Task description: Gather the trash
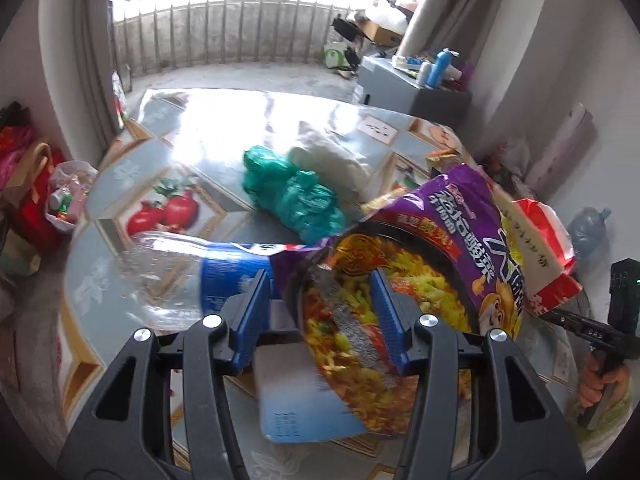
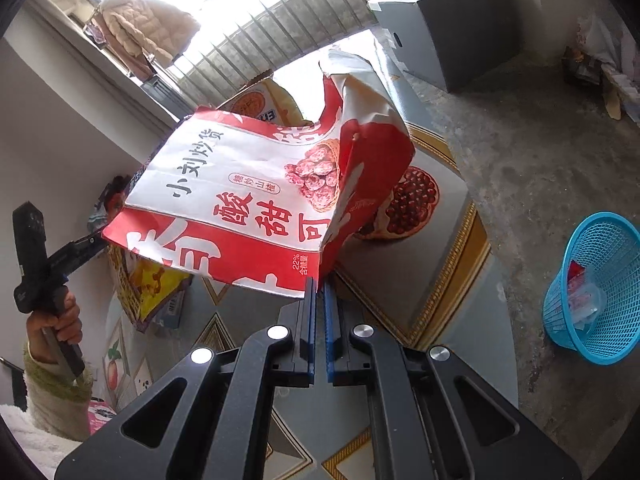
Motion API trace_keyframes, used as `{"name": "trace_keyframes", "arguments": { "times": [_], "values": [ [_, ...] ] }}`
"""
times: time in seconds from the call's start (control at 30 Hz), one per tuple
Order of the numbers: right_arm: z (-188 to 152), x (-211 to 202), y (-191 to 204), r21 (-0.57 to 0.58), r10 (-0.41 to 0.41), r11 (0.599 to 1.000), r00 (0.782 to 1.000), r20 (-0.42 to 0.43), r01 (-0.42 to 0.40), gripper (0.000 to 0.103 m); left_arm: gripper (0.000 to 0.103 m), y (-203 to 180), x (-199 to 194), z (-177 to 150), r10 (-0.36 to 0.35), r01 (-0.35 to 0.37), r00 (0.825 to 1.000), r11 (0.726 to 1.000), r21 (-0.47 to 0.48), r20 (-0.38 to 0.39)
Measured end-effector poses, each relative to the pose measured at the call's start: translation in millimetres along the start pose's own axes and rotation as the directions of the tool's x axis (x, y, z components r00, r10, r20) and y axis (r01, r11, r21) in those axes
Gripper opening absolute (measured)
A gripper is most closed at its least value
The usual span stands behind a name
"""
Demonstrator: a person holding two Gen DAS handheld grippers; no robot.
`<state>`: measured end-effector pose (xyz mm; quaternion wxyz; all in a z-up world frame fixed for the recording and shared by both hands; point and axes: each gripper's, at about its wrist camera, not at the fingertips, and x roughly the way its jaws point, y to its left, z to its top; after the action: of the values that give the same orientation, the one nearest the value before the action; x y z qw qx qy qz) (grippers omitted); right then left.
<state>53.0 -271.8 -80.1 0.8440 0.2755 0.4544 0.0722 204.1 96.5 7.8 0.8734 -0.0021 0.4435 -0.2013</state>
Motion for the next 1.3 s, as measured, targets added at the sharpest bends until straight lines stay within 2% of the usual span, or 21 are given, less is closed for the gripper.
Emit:
{"name": "trace_keyframes", "arguments": {
  "times": [0.27, 0.43, 0.5, 0.63, 0.67, 0.73, 0.87, 1.03, 1.17, 1.23, 1.3],
  "values": [
    [-23.8, -21.6, 3.8, -0.052, -0.035, 0.998, 0.999, -0.016, 0.034, 0.004, 0.049, -37.0, -18.2, -39.7, -0.103, 0.105, 0.993, 0.994, 0.043, -0.051],
    [-43.5, -40.9, 4.1, -0.074, -0.085, 0.994, 0.996, -0.019, 0.084, 0.004, 0.049, -57.9, -28.1, -75.4, -0.173, 0.179, 0.979, 0.982, 0.052, -0.104],
    [-48.9, -47.1, 0.8, -0.064, -0.098, 0.993, 0.995, -0.019, 0.097, 0.004, 0.049, -65.4, -26.1, -89.9, -0.211, 0.219, 0.966, 0.975, 0.044, -0.149],
    [-63.3, -57.9, -7.3, -0.026, -0.111, 0.993, 0.994, -0.017, 0.111, 0.004, 0.049, -84.8, -24.3, -118.9, -0.321, 0.345, 0.911, 0.937, 0.050, -0.257],
    [-65.6, -58.9, -10.5, -0.014, -0.113, 0.993, 0.993, -0.019, 0.113, 0.004, 0.049, -89.0, -25.9, -122.5, -0.322, 0.351, 0.909, 0.934, 0.070, -0.265],
    [-67.9, -61.2, -16.2, 0.014, -0.100, 0.995, 0.995, -0.021, 0.101, 0.004, 0.049, -95.0, -31.5, -123.4, -0.309, 0.346, 0.917, 0.931, 0.117, -0.254],
    [-66.7, -70.5, -21.3, 0.050, -0.070, 0.996, 0.998, 0.003, 0.070, 0.004, 0.049, -91.3, -41.6, -105.3, -0.290, 0.316, 0.938, 0.941, 0.125, -0.188],
    [-68.7, -70.3, -21.9, 0.106, 0.041, 0.993, 0.999, 0.003, -0.041, 0.007, 0.049, -80.3, -45.7, -81.5, -0.272, 0.284, 0.956, 0.953, 0.105, -0.109],
    [-69.1, -55.6, -14.2, 0.135, 0.117, 0.984, 0.993, -0.026, -0.112, 0.018, 0.049, -85.3, -26.3, -73.0, -0.207, 0.219, 0.972, 0.969, 0.112, -0.112],
    [-68.1, -46.8, -6.5, 0.134, 0.143, 0.982, 0.989, -0.042, -0.136, 0.023, 0.049, -93.0, -12.5, -74.4, -0.164, 0.183, 0.977, 0.973, 0.139, -0.136],
    [-68.6, -37.1, 0.4, 0.145, 0.169, 0.977, 0.983, -0.068, -0.158, 0.032, 0.049, -98.8, -6.6, -76.8, -0.139, 0.164, 0.979, 0.971, 0.173, -0.146]
  ]
}}
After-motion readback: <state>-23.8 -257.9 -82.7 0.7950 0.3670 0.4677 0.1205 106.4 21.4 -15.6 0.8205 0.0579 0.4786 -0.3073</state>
